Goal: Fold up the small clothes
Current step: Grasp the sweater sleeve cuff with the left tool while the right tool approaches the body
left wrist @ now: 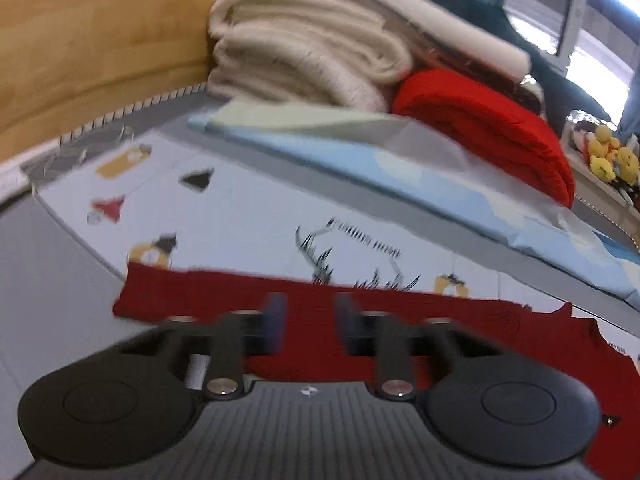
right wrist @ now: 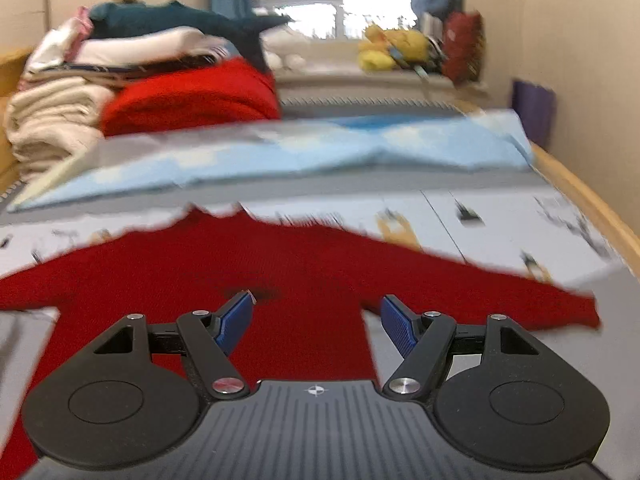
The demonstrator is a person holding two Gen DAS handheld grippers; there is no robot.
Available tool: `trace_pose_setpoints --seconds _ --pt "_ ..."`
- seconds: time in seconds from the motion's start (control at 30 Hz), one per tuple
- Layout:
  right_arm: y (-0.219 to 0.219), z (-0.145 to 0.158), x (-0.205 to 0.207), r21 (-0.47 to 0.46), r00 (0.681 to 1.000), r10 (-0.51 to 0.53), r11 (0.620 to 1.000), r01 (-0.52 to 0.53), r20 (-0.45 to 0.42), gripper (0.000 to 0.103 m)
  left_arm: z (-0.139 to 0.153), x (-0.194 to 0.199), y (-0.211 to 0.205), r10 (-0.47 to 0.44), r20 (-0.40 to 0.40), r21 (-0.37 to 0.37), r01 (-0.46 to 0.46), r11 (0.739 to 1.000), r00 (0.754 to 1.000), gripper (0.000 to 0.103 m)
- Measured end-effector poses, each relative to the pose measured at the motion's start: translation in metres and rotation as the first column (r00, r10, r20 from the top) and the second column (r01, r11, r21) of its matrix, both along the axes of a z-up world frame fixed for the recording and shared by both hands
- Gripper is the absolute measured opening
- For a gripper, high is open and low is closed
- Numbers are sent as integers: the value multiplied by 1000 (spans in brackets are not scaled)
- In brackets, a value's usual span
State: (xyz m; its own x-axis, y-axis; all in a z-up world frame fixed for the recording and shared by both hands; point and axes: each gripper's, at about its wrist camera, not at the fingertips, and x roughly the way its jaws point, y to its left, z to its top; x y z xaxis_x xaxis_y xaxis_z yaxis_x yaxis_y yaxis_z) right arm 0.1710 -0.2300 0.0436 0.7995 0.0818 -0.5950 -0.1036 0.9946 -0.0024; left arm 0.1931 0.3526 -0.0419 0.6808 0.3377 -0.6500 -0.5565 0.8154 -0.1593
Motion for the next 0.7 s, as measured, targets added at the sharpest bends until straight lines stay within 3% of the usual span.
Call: trace_pose_setpoints --seconds 0.07,0.1,0.2,0.23,0.27,0.33,0.4,0.47,0.57,0.67,0.7 --pt "18 13 16 8 998 25 1000 -26 51 70 -11 -4 17 35 -1 -57 -35 998 999 10" --pt "27 18 25 19 996 44 999 -46 80 63 -17 -6 27 61 -10 -86 -62 994 998 10" --pt "40 17 43 53 988 92 994 -99 125 25 -40 -15 60 134 -24 -221 -136 966 991 12" --pt "43 11 45 57 986 99 993 -107 134 23 -48 -17 71 153 -33 -276 -156 948 988 15" --pt "45 4 48 52 987 96 993 -104 125 23 -60 -21 83 176 -35 -347 -177 921 984 19" --pt "49 -11 59 21 998 60 998 -60 37 24 -79 -27 101 219 -31 -451 -209 868 975 46" --pt "48 -19 66 64 999 47 997 -47 -7 25 -95 -30 114 256 -45 -521 -241 819 966 54" --pt "45 -23 74 119 997 64 991 -58 -40 30 -104 -30 119 285 -52 -551 -266 791 957 54" --pt "46 -29 75 93 996 78 993 -73 -50 35 -116 -28 121 322 -69 -570 -302 764 944 54" --pt "44 -38 77 78 994 78 994 -73 -71 36 -116 -20 117 318 -63 -535 -301 789 946 46" --pt "42 -40 78 84 994 71 994 -64 -83 36 -116 -16 113 302 -75 -518 -296 803 950 30"
